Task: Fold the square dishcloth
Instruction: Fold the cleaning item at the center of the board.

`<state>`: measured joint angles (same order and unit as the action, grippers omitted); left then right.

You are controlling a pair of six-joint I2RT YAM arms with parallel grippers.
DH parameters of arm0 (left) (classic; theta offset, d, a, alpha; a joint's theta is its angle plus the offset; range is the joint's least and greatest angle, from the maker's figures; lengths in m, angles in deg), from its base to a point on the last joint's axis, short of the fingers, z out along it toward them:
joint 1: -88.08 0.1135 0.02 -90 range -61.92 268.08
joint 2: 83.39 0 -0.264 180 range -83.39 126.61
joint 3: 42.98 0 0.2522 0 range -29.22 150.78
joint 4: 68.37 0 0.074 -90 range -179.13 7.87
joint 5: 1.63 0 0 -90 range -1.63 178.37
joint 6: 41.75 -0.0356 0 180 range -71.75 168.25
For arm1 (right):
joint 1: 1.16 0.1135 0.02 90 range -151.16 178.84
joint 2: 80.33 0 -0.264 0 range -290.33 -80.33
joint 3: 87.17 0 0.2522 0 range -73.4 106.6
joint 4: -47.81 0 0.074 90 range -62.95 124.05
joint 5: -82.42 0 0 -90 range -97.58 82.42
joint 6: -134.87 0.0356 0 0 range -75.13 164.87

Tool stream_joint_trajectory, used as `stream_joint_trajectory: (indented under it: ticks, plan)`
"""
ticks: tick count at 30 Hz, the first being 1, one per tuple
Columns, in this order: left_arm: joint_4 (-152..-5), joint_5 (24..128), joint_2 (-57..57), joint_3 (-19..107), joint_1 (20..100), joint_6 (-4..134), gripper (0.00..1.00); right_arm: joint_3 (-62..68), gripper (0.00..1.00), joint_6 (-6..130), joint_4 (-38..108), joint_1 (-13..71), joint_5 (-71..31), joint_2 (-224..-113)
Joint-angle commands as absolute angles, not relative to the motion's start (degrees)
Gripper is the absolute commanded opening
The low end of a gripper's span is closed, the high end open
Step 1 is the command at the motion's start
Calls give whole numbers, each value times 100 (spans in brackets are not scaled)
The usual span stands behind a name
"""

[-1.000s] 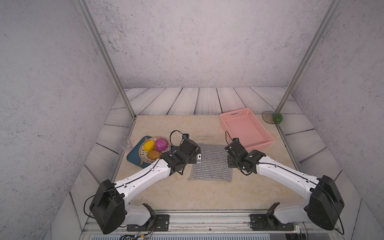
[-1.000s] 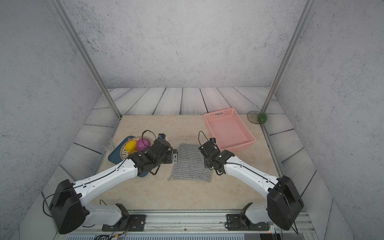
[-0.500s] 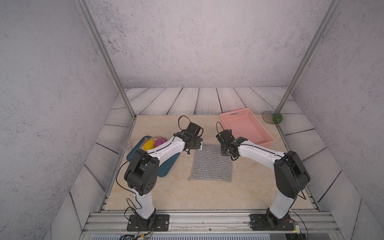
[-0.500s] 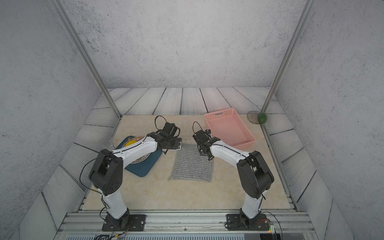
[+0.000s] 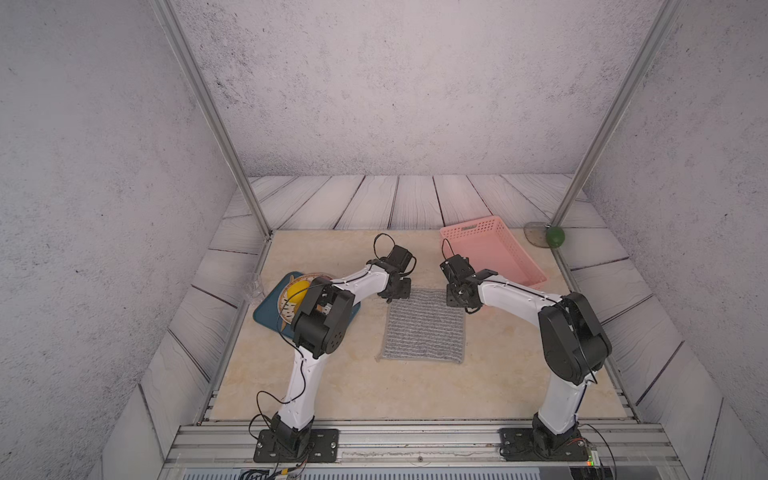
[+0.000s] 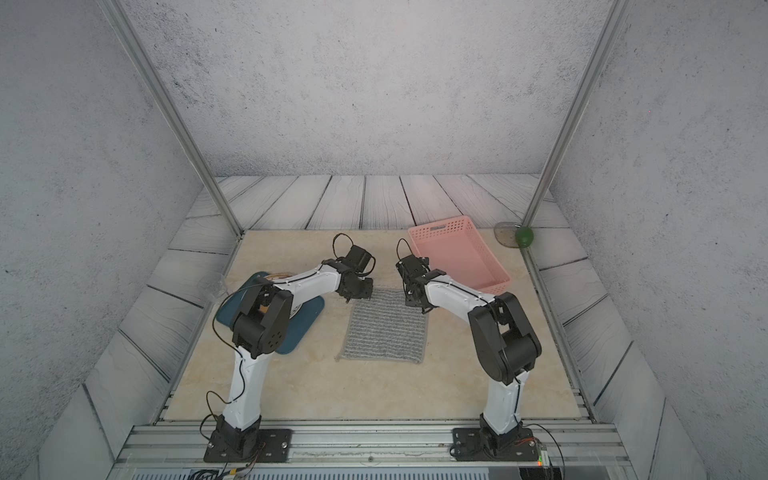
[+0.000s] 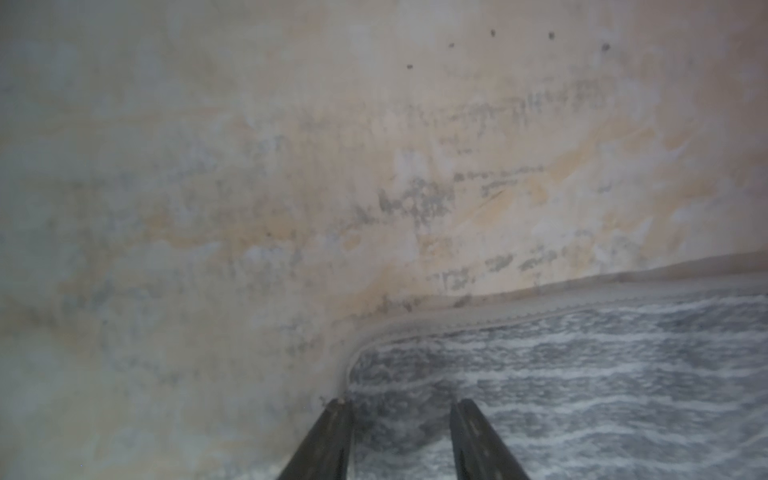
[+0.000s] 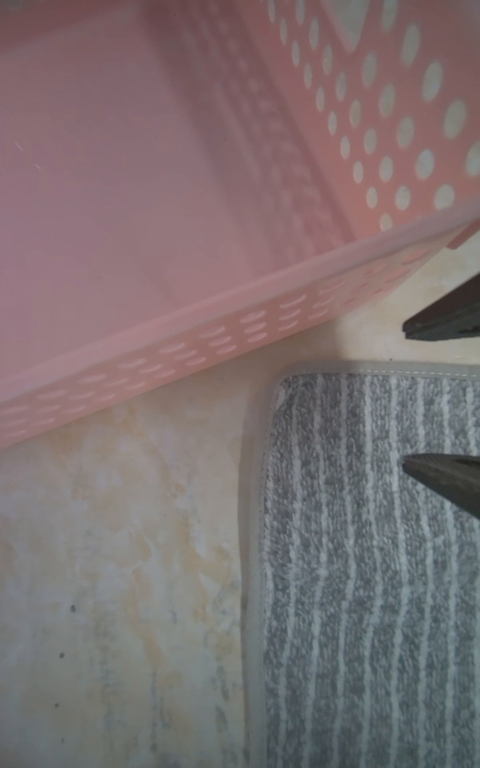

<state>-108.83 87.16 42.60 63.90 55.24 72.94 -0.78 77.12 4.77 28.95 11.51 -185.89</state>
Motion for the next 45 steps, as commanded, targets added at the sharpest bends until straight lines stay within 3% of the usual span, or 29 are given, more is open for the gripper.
stream_joint_trajectory:
  ticks: [1,7,19,21,24,26,29,38,43,45]
  plan:
    - [-10998,8644,4447,6377,5639,7489,34,-132,43,7551,568,2850,925,-18756]
    - [-10624,8670,4209,5619,5939,7889,19,-126,43,7391,699,2853,712,-18867]
    - [-10357,8620,3594,4916,6251,7896,16,544,44,7019,500,2855,122,-19229]
    - [-10353,8584,3463,4886,6251,7872,21,696,44,6884,427,2855,80,-19266]
    - [-10411,8582,3220,4881,6251,7790,49,992,45,6581,264,2852,-33,-19317]
    - [-10523,8609,3053,4914,6251,7693,62,1200,45,6395,118,2855,-35,-19373]
    - [-10653,8757,2829,4942,6251,7533,67,1421,45,6179,-2,2841,37,-19421]
    - [-11152,9072,2734,5146,6260,7014,69,2365,44,5562,-460,2775,-238,-19954]
    - [-11380,9226,2886,5374,6300,6781,92,2914,43,5268,-635,2731,-460,-20353]
    - [-11431,9270,3004,5500,6335,6736,95,3175,43,5183,-711,2700,-582,-20540]
